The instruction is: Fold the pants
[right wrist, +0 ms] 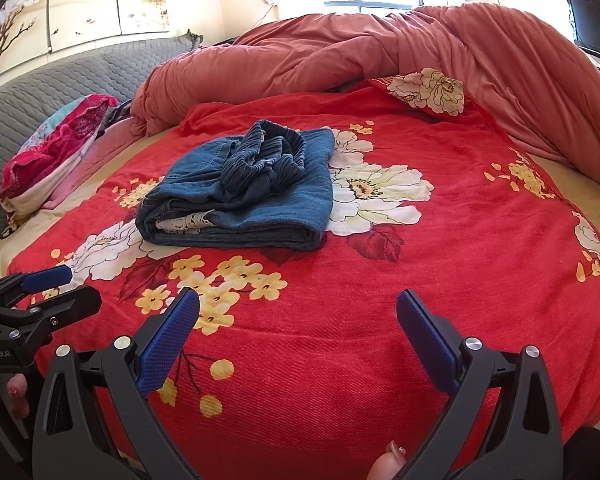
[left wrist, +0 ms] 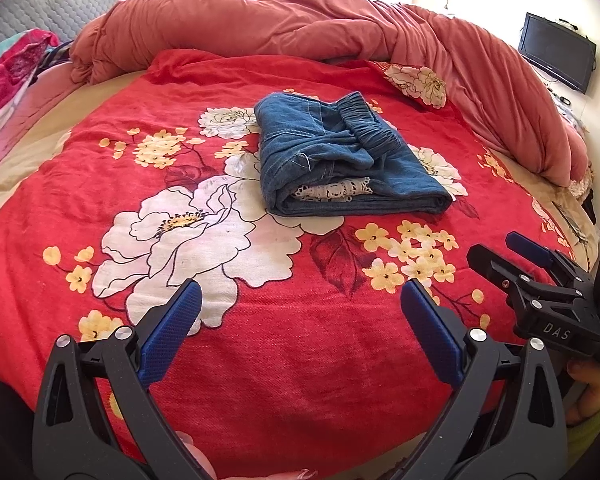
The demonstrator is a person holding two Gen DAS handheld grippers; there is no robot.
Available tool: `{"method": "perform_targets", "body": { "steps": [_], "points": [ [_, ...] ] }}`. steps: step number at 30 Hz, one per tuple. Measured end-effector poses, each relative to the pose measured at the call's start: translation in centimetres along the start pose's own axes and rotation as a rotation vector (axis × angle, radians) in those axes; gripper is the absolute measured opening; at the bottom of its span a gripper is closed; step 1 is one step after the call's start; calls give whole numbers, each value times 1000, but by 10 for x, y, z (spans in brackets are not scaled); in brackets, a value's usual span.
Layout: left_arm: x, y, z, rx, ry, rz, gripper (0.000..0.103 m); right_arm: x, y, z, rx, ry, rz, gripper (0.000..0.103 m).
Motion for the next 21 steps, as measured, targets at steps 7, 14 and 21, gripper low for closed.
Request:
{"method": "perform_targets", "body": {
  "steps": [7, 14, 21],
  "points": [
    [3, 0, -2, 11, 0, 17, 94, -1, 0, 0, 1, 5, -5, 98],
    [2, 1, -2, 14, -1, 10, 94, -2, 0, 0, 3, 8, -5, 98],
    [4, 2, -3, 19, -3, 13, 94, -2, 1, 0, 3, 7, -6, 98]
  ]
}}
Point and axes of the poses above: each gripper's, at about its wrist camera, not at the fingertips, and z roughly against the way its jaws point, x to its left, y to its underside, the point moved 7 cm from there along -z, roughly the way its jaws point, and after that the axes turned 1 degree about x, right-handed, at the moved point
